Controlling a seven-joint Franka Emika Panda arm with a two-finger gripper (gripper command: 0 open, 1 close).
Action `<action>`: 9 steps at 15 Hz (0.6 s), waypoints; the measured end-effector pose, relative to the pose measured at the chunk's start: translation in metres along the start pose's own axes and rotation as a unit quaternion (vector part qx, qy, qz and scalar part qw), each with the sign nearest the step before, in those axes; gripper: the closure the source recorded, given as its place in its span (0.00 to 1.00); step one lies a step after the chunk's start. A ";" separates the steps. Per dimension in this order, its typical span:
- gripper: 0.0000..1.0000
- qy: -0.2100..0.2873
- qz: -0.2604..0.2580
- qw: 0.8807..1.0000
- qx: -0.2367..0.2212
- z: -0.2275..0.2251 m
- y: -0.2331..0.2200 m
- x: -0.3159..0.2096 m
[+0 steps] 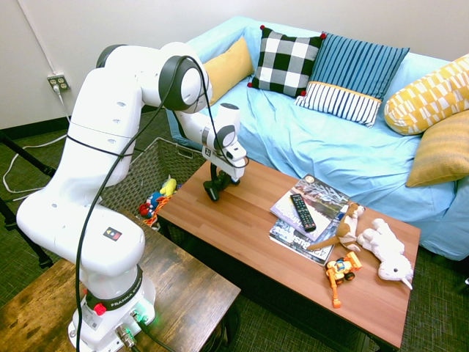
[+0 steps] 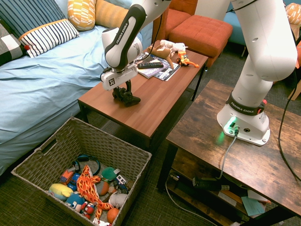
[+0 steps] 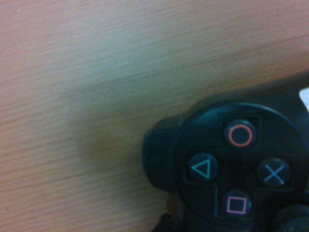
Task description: Put the gamepad in the basket
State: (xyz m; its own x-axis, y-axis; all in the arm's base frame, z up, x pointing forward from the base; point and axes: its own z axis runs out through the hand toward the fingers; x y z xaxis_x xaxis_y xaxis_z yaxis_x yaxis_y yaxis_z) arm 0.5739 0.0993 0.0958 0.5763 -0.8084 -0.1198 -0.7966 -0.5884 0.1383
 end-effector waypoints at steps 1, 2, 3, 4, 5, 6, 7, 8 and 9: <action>1.00 0.003 -0.006 1.000 0.004 -0.007 -0.003 -0.003; 1.00 0.007 -0.013 1.000 0.010 -0.016 -0.007 -0.009; 1.00 0.014 -0.026 0.999 0.015 -0.027 -0.012 -0.020; 1.00 0.022 -0.042 0.999 0.018 -0.037 -0.018 -0.035; 1.00 0.029 -0.057 0.998 0.019 -0.045 -0.025 -0.054; 1.00 0.035 -0.070 0.997 0.018 -0.050 -0.030 -0.073; 1.00 0.041 -0.083 0.996 0.015 -0.053 -0.036 -0.092; 1.00 0.047 -0.095 0.994 0.010 -0.054 -0.041 -0.113; 1.00 0.052 -0.107 0.993 0.006 -0.053 -0.046 -0.133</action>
State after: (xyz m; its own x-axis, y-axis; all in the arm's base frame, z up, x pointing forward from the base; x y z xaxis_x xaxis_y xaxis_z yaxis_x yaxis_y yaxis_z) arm 0.5440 0.2332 0.1576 0.7476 -0.6627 -0.0428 -0.6558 -0.7469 0.1094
